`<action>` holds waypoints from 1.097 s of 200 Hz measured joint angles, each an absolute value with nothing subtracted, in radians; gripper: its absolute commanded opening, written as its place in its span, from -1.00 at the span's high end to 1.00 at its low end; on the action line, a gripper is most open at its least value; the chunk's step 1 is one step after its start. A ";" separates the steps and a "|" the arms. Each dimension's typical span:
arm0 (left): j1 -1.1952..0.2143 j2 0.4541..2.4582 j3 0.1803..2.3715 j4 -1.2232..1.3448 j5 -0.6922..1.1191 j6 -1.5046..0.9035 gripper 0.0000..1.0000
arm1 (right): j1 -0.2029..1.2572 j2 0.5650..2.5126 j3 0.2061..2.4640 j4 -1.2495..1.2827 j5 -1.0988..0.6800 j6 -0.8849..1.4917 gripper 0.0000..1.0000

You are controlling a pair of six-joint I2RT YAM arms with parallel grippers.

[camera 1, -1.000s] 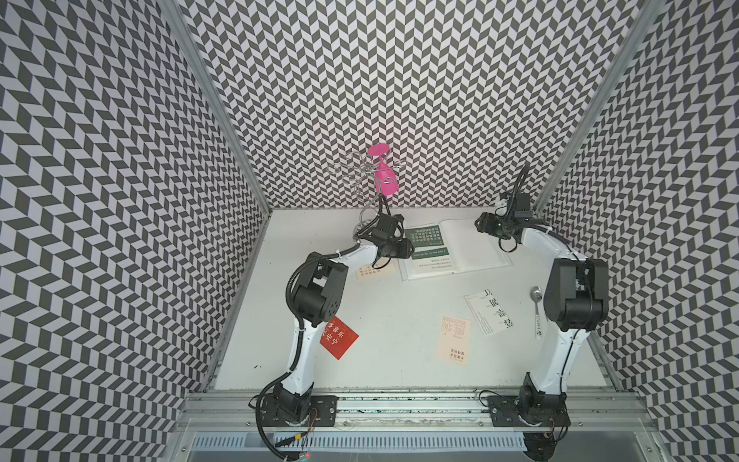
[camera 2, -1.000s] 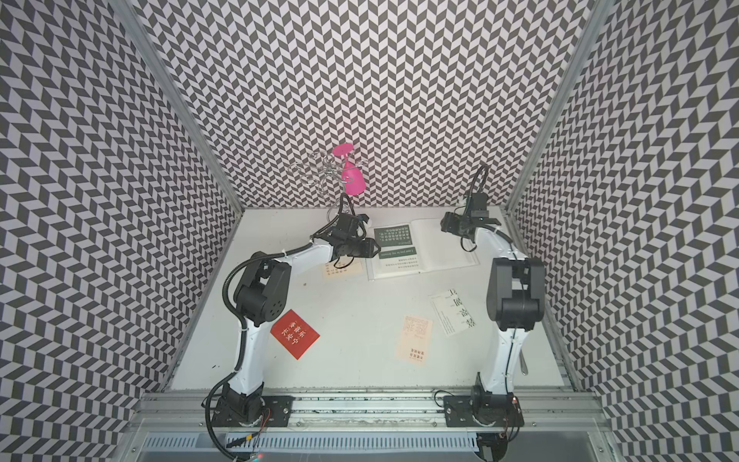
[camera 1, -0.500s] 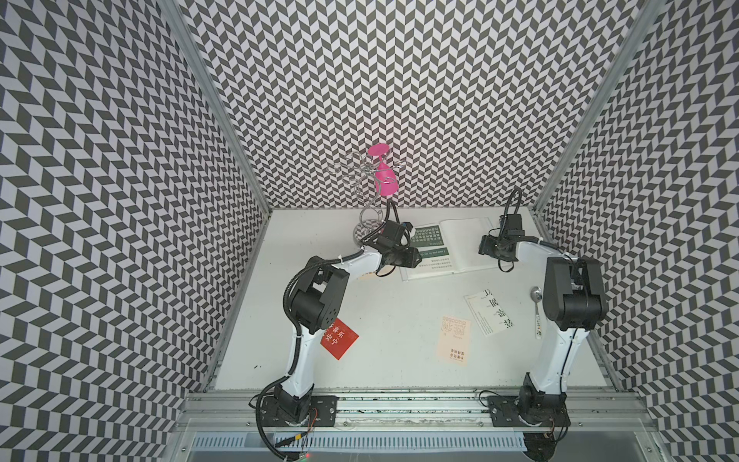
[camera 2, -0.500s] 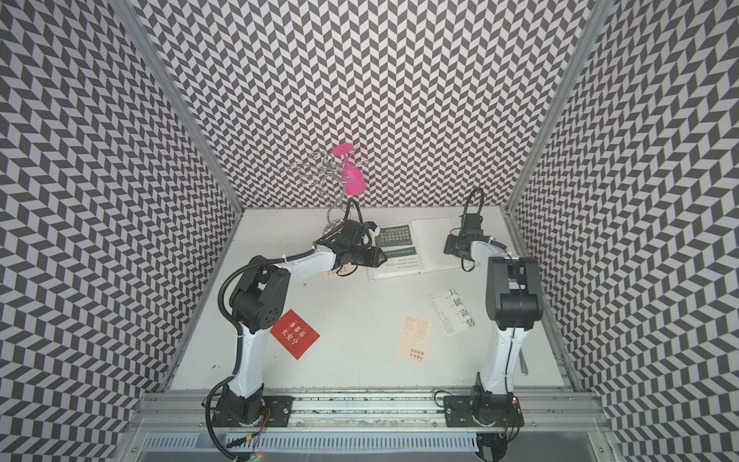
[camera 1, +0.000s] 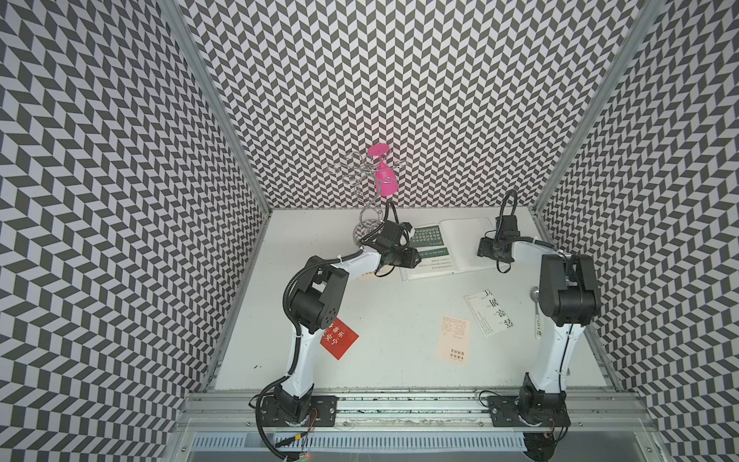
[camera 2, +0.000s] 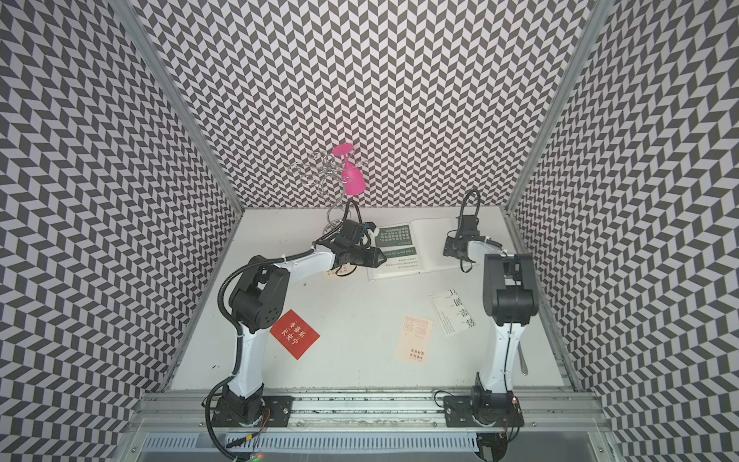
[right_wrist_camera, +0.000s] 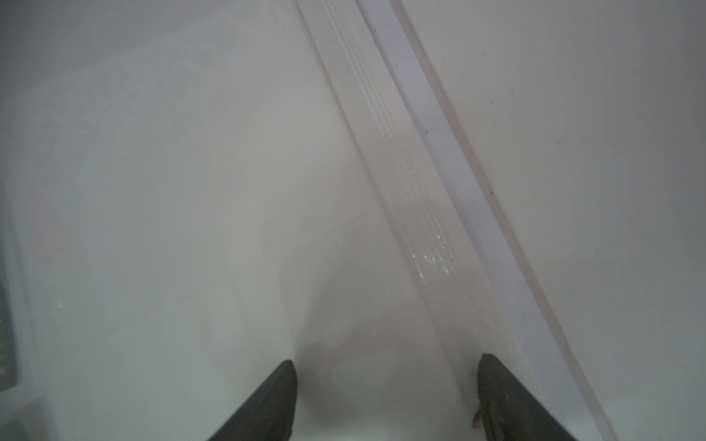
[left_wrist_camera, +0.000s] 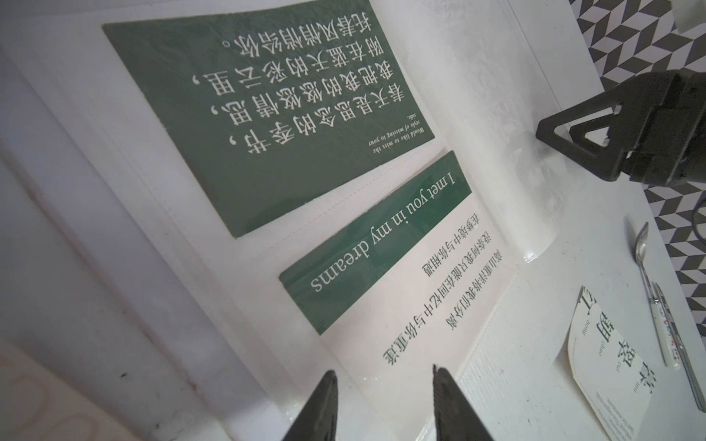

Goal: Place the photos into the photo albums
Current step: Turn the page of the photo album at the center of the board.

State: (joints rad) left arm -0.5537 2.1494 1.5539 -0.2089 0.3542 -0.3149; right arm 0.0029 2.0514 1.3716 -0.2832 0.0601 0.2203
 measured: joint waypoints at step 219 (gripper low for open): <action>-0.551 2.149 1.545 -0.195 0.365 -0.332 0.15 | 0.059 2.003 1.296 -0.264 0.151 0.207 0.43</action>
State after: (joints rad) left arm -0.5514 2.1494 1.5448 -0.1947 0.3649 -0.3321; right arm 0.0589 2.0026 1.2961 -0.2638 0.1509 0.2073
